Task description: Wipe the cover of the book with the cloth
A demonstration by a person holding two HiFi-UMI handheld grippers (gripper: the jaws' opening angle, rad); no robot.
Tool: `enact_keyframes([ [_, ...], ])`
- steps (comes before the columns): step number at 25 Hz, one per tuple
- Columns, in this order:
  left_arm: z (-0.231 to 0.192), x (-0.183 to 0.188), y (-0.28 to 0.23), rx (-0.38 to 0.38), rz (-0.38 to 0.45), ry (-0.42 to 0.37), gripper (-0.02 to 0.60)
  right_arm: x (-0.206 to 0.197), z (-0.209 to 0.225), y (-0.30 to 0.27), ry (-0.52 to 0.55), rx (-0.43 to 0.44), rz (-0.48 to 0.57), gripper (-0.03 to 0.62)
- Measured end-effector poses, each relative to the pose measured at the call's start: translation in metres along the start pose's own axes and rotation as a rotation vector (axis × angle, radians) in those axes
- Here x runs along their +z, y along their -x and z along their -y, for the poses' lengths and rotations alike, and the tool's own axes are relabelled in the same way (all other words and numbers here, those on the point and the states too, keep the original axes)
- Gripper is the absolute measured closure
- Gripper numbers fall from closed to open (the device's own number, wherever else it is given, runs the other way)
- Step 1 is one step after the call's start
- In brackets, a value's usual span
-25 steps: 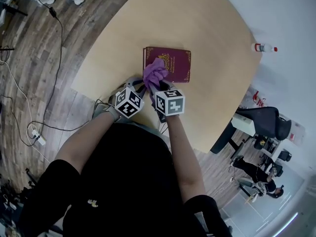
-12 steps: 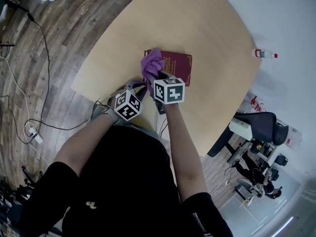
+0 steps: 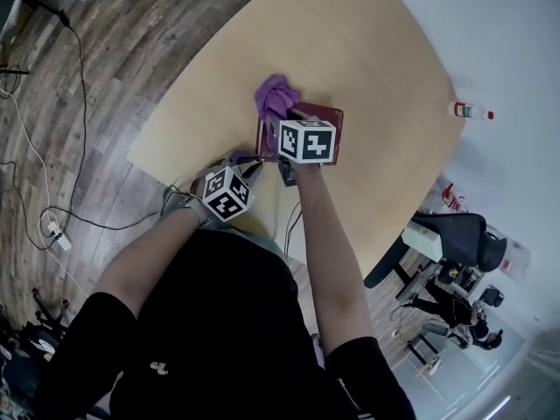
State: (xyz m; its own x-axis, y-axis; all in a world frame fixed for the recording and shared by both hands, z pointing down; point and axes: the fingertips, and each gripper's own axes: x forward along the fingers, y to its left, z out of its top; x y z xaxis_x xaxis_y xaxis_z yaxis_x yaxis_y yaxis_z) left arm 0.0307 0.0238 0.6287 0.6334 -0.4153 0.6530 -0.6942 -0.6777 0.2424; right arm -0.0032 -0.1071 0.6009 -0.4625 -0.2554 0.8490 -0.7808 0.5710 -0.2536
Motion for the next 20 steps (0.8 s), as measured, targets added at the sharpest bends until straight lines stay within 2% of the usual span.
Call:
enact_keyframes([
  [9, -0.001, -0.001, -0.001, -0.005, -0.006, -0.012, 0.526, 0.028, 0.016, -0.013, -0.013, -0.037, 0.028, 0.471],
  [16, -0.001, -0.002, -0.001, -0.016, -0.014, -0.005, 0.526, 0.029, 0.035, -0.012, -0.130, -0.068, 0.055, 0.467],
  [20, -0.001, -0.003, -0.001, -0.015, -0.017, -0.013, 0.528, 0.027, 0.053, -0.004, -0.164, -0.124, 0.094, 0.466],
])
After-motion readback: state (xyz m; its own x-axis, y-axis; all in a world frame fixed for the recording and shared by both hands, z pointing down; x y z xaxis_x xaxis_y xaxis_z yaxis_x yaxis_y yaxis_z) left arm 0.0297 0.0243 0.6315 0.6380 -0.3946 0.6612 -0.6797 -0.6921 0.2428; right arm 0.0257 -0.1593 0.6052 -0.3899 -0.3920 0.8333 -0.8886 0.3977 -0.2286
